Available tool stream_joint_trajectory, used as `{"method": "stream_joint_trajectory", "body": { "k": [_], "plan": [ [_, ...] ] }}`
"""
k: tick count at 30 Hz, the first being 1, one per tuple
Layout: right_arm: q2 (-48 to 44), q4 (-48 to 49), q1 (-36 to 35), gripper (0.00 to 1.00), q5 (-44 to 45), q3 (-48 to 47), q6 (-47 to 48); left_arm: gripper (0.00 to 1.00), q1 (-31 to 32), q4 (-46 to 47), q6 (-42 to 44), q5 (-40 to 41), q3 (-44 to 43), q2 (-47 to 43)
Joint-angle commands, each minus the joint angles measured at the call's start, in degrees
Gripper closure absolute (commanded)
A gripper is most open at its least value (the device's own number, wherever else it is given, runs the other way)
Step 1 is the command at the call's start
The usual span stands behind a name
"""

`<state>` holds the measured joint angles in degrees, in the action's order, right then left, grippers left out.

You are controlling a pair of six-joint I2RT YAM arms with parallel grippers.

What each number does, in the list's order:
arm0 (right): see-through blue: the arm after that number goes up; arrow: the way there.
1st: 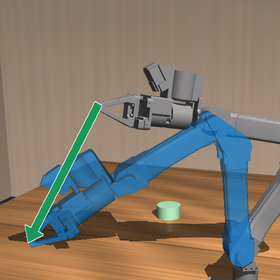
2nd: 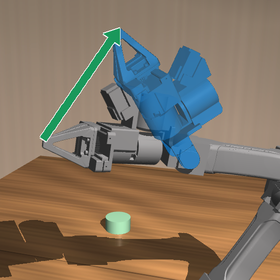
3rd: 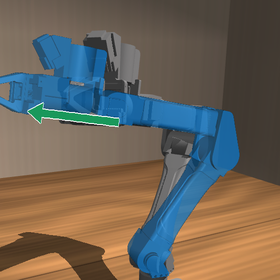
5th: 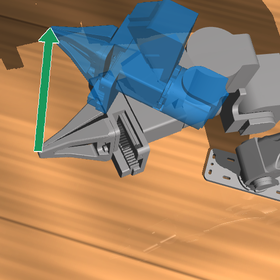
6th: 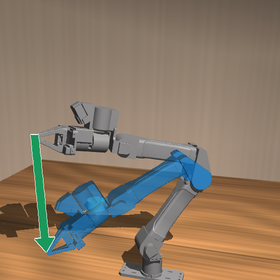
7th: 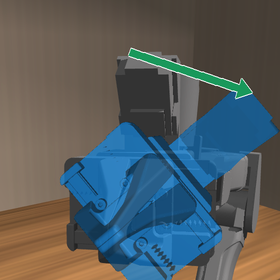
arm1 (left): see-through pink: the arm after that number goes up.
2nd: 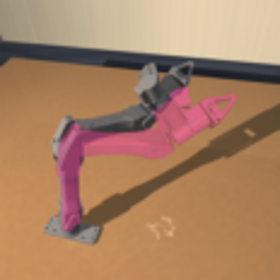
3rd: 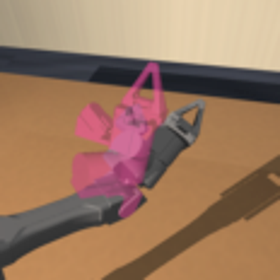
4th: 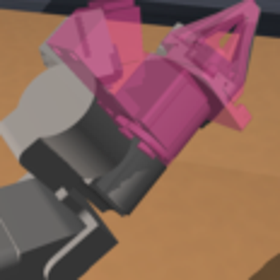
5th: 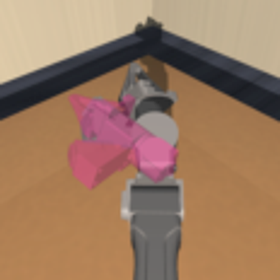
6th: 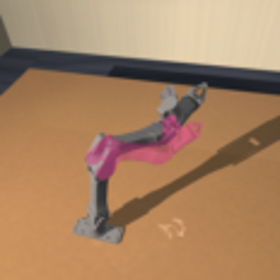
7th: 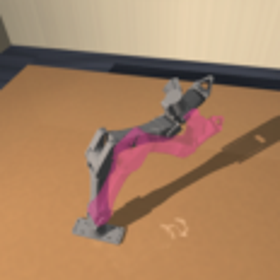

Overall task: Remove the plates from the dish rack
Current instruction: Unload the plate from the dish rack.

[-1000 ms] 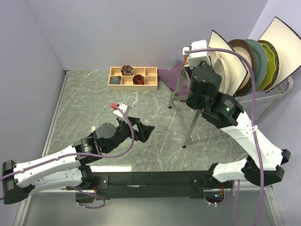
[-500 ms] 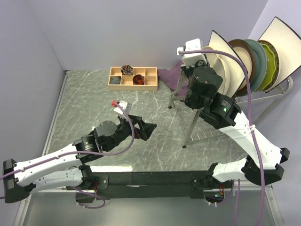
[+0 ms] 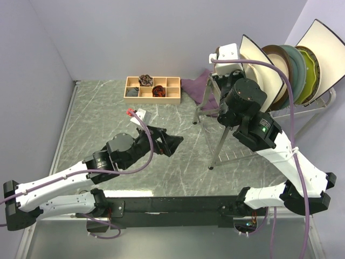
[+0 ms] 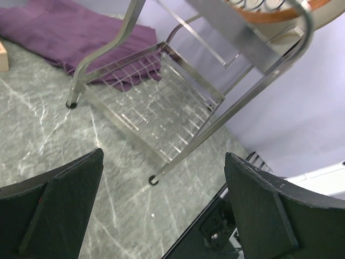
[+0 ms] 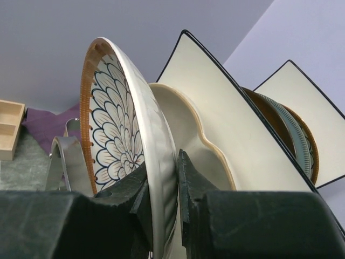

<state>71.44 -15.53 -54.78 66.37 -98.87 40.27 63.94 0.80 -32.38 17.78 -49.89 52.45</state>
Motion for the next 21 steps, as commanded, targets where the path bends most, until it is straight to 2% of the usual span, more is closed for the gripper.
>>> {"method": "stream_joint_trajectory", "body": {
  "k": [1,12,21],
  "plan": [
    [-2.1,9.0,-0.6,1.00,-0.5,-1.6,3.3,0.01,-0.2,1.3,0.0,-0.7,-5.8,1.4],
    [-3.4,15.1,-0.8,1.00,-1.7,-1.4,6.8,0.01,-1.6,4.7,3.8,-2.2,-13.4,5.2],
    [-5.1,21.3,-0.8,1.00,-2.7,0.8,10.2,0.01,-7.8,7.9,2.7,-8.9,-16.6,5.8]
  ]
}}
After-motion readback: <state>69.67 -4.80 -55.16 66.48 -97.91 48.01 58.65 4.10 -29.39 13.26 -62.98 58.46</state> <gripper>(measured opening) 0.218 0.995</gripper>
